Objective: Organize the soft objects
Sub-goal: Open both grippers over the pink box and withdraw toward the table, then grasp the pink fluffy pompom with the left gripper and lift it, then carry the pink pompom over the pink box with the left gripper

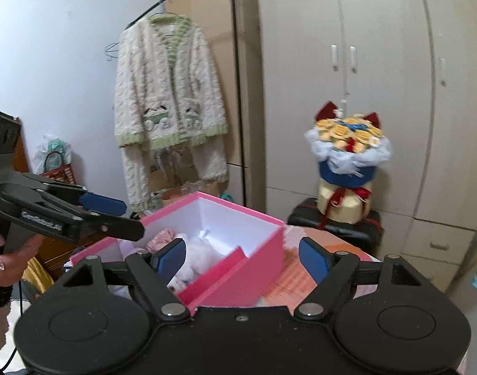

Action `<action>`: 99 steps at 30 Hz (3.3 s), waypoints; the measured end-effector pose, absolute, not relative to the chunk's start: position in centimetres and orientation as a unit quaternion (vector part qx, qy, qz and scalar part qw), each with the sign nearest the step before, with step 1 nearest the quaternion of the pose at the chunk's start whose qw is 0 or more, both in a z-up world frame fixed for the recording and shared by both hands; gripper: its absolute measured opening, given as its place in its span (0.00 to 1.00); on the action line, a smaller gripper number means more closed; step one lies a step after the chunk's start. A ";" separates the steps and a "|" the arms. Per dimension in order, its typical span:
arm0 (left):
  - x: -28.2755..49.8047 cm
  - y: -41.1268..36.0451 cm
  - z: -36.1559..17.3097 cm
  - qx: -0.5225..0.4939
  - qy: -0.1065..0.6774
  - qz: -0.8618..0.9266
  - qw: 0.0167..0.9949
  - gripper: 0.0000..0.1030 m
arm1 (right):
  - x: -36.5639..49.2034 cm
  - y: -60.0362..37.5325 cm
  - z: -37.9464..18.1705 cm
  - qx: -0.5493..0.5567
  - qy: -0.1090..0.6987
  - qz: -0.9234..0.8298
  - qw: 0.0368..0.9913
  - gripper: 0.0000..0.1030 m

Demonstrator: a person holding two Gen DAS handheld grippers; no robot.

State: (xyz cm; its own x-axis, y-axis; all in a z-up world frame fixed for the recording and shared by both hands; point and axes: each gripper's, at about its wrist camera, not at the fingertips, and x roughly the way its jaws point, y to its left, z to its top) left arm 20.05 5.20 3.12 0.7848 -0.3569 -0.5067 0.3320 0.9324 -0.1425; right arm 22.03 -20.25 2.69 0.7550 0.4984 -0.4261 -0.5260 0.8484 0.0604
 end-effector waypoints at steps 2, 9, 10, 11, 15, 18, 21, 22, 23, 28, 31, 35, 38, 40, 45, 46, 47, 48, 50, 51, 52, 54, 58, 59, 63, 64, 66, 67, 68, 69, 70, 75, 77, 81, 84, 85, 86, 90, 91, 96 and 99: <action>19.9 3.8 3.2 -0.020 0.277 -0.188 0.942 0.74 | 21.5 -21.6 2.2 -0.027 0.223 0.263 0.938 0.81; 21.3 -1.5 2.8 -0.021 0.326 -0.235 0.915 0.74 | 20.7 -25.7 -0.6 -0.018 0.244 0.235 0.941 0.81; 21.8 -2.3 2.8 -0.021 0.336 -0.239 0.911 0.74 | 20.8 -26.1 -0.8 -0.023 0.244 0.233 0.941 0.81; 22.6 -3.0 2.8 -0.019 0.347 -0.241 0.906 0.74 | 20.9 -26.4 -0.9 -0.029 0.244 0.232 0.941 0.81; 25.6 -5.5 2.6 -0.019 0.380 -0.244 0.892 0.74 | 21.9 -27.3 -1.2 -0.065 0.239 0.236 0.940 0.81; 28.1 -7.3 2.3 -0.014 0.397 -0.244 0.885 0.74 | 23.7 -27.8 -1.5 -0.090 0.234 0.253 0.934 0.81; 31.0 -8.8 1.9 0.002 0.426 -0.245 0.871 0.74 | 25.9 -28.3 -2.0 -0.108 0.226 0.270 0.930 0.81; 31.9 -9.0 1.7 0.005 0.433 -0.247 0.867 0.74 | 26.4 -28.6 -2.3 -0.105 0.228 0.271 0.929 0.81; 32.9 -9.3 1.6 0.006 0.439 -0.247 0.864 0.74 | 27.0 -28.8 -2.7 -0.096 0.234 0.272 0.929 0.81; 38.1 -10.7 0.1 -0.001 0.458 -0.231 0.858 0.74 | 29.9 -29.8 -4.3 -0.067 0.242 0.277 0.928 0.86; 40.2 -11.8 -1.0 0.012 0.456 -0.219 0.863 0.74 | 32.6 -29.7 -5.1 -0.067 0.247 0.279 0.926 0.89; 42.6 -13.2 -2.4 0.031 0.451 -0.208 0.867 0.74 | 36.6 -29.3 -7.3 -0.080 0.252 0.268 0.927 0.90; 44.6 -14.1 -3.2 0.030 0.456 -0.210 0.864 0.74 | 39.6 -29.2 -9.1 -0.071 0.262 0.280 0.921 0.90; 46.0 -14.8 -3.7 0.029 0.456 -0.205 0.866 0.74 | 41.4 -29.0 -10.1 -0.076 0.267 0.287 0.917 0.90; 50.0 -15.3 -5.9 0.000 0.481 -0.177 0.858 0.72 | 45.2 -28.5 -12.2 -0.061 0.289 0.309 0.904 0.90; 50.5 -15.3 -6.4 -0.005 0.487 -0.171 0.857 0.72 | 45.7 -28.2 -12.5 -0.063 0.294 0.317 0.900 0.90; 51.0 -15.2 -6.9 -0.011 0.494 -0.166 0.854 0.71 | 46.1 -27.8 -12.7 -0.071 0.297 0.319 0.897 0.90; 51.4 -15.1 -7.3 -0.016 0.499 -0.162 0.851 0.70 | 46.5 -27.4 -12.9 -0.081 0.298 0.319 0.896 0.90; 52.3 -15.0 -8.2 -0.030 0.516 -0.153 0.842 0.70 | 47.1 -26.8 -13.3 -0.094 0.303 0.317 0.894 0.90; 52.7 -15.1 -8.6 -0.035 0.523 -0.150 0.838 0.67 | 47.5 -26.6 -13.5 -0.094 0.308 0.318 0.892 0.90; 53.0 -15.1 -8.9 -0.039 0.528 -0.143 0.836 0.66 | 47.9 -26.5 -13.7 -0.094 0.318 0.317 0.888 0.90; 53.4 -15.2 -9.4 -0.046 0.531 -0.143 0.834 0.63 | 48.6 -26.6 -13.9 -0.094 0.329 0.315 0.886 0.90; 54.0 -15.6 -10.4 -0.050 0.553 -0.148 0.818 0.46 | 49.4 -27.0 -14.5 -0.075 0.342 0.321 0.880 0.83; 54.0 -15.7 -10.6 -0.050 0.559 -0.149 0.814 0.43 | 49.5 -27.1 -14.7 -0.065 0.347 0.325 0.877 0.68; 53.3 -15.8 -10.1 -0.042 0.550 -0.160 0.819 0.40 | 49.4 -27.9 -14.6 -0.024 0.352 0.330 0.875 0.58; 52.8 -15.9 -9.8 -0.037 0.547 -0.166 0.820 0.40 | 48.9 -28.0 -14.4 -0.024 0.346 0.328 0.879 0.58; 51.8 -16.0 -9.0 -0.030 0.541 -0.177 0.821 0.39 | 47.9 -28.3 -14.0 -0.015 0.339 0.323 0.884 0.58; 51.2 -16.1 -8.5 -0.026 0.538 -0.184 0.822 0.39 | 47.3 -28.5 -13.7 -0.009 0.336 0.320 0.886 0.58; 50.3 -16.0 -7.9 -0.023 0.535 -0.192 0.822 0.39 | 46.8 -28.4 -13.3 -0.007 0.333 0.317 0.888 0.58; 49.7 -16.0 -7.4 -0.019 0.533 -0.199 0.822 0.39 | 46.3 -28.4 -12.9 -0.006 0.328 0.314 0.891 0.58; 48.8 -15.9 -6.7 -0.015 0.530 -0.208 0.822 0.39 | 45.5 -28.5 -12.4 -0.004 0.324 0.311 0.893 0.58; 44.8 -15.1 -4.0 -0.018 0.531 -0.246 0.811 0.39 | 41.4 -28.6 -9.6 -0.002 0.316 0.302 0.899 0.58; 42.8 -14.7 -3.0 -0.017 0.527 -0.259 0.809 0.39 | 39.3 -28.5 -8.4 -0.006 0.318 0.299 0.900 0.58; 38.2 -14.1 -1.0 0.004 0.510 -0.276 0.815 0.39 | 35.4 -28.1 -6.3 -0.012 0.316 0.295 0.902 0.58; 34.6 -13.7 0.1 0.031 0.498 -0.287 0.818 0.39 | 31.6 -27.5 -4.9 -0.032 0.305 0.292 0.906 0.58; 33.5 -13.6 0.3 0.040 0.495 -0.290 0.818 0.39 | 30.5 -27.2 -4.6 -0.038 0.304 0.289 0.907 0.58; 32.3 -13.3 0.7 0.044 0.493 -0.292 0.818 0.39 | 29.3 -26.9 -4.2 -0.043 0.303 0.287 0.908 0.59; 28.6 -12.0 1.7 0.059 0.486 -0.297 0.820 0.39 | 25.0 -26.0 -2.9 -0.046 0.284 0.297 0.910 0.61; 27.7 -11.5 2.0 0.061 0.483 -0.300 0.820 0.39 | 24.1 -25.7 -2.6 -0.047 0.282 0.301 0.910 0.61; 23.2 -9.0 3.2 0.070 0.469 -0.307 0.825 0.39 | 20.0 -23.4 -1.0 -0.072 0.280 0.304 0.908 0.60; 20.7 -6.9 4.1 0.072 0.461 -0.309 0.829 0.39 | 17.8 -21.4 -0.1 -0.084 0.278 0.304 0.907 0.60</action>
